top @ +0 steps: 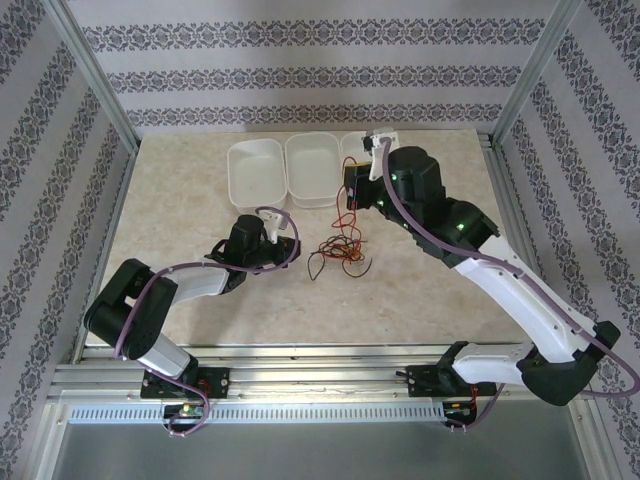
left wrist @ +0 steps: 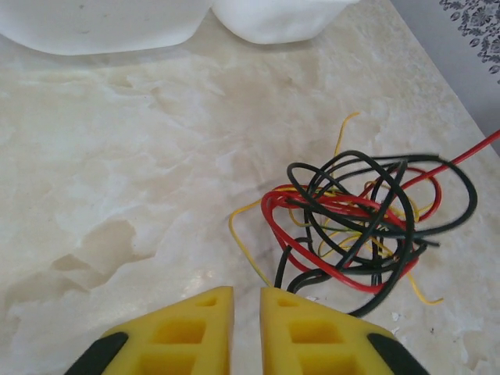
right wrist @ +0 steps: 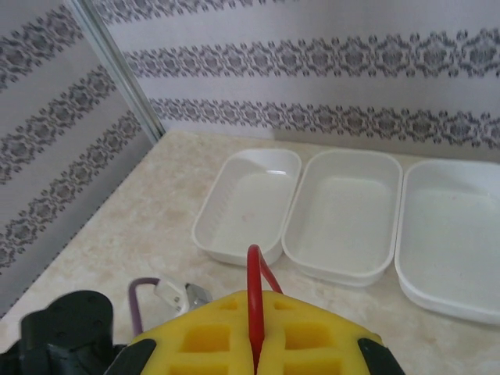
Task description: Untangle the cables
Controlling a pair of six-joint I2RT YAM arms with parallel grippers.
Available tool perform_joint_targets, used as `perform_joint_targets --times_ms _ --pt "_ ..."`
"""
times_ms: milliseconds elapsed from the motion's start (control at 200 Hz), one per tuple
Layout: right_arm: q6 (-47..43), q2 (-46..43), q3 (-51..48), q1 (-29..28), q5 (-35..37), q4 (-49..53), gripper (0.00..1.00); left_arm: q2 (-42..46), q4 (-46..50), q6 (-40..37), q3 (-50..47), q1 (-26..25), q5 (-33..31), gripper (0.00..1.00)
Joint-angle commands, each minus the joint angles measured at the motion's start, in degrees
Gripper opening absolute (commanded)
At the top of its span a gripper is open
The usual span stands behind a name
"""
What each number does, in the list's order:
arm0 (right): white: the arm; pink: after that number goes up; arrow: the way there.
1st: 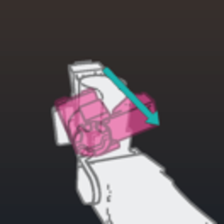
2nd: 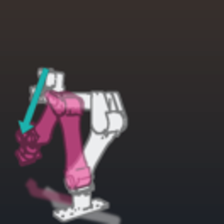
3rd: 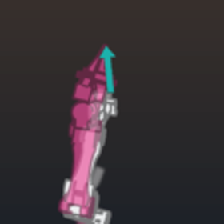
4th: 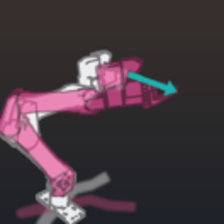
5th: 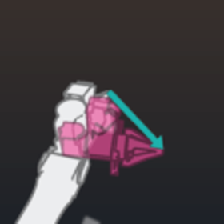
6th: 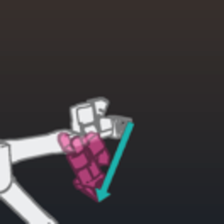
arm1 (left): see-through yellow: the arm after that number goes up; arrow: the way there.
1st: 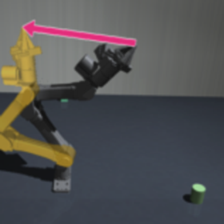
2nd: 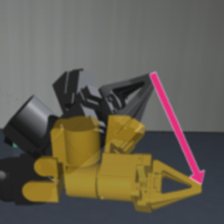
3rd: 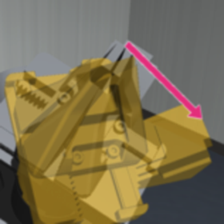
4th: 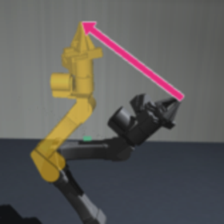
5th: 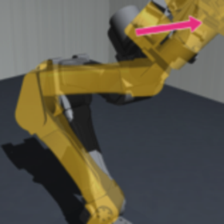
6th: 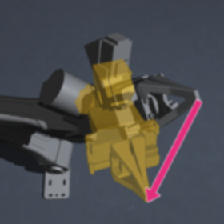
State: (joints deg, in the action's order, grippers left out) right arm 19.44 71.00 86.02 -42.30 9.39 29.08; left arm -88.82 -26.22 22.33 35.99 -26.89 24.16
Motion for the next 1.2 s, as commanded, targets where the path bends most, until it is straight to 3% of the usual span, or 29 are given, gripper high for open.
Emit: perform_joint_targets --times_ms 0,30,340,605,769,1194 --pt "-3.7 -1.4 4.8 -0.7 0.2 1.4 0.00 0.3 -4.5 -2.0 1.0 0.2 4.7 0.42" --pt "-4.1 -1.3 5.4 -0.7 0.6 1.6 0.00 0.5 -5.7 -2.2 1.2 0.2 5.8 0.51" --pt "-5.3 -0.5 7.3 -0.3 2.9 2.1 0.00 6.8 -3.3 -8.0 6.9 0.2 7.1 0.80" --pt "-5.4 0.6 7.7 0.7 3.7 2.4 0.00 10.1 -3.7 -8.7 8.3 0.3 5.3 0.84" --pt "-5.3 2.8 7.9 4.7 5.0 2.2 0.00 11.3 -2.8 -9.2 7.6 0.3 2.5 1.00" --pt "-8.4 14.4 10.3 17.5 4.8 -2.7 0.00 14.2 0.3 -8.3 4.0 0.3 -6.9 0.99"
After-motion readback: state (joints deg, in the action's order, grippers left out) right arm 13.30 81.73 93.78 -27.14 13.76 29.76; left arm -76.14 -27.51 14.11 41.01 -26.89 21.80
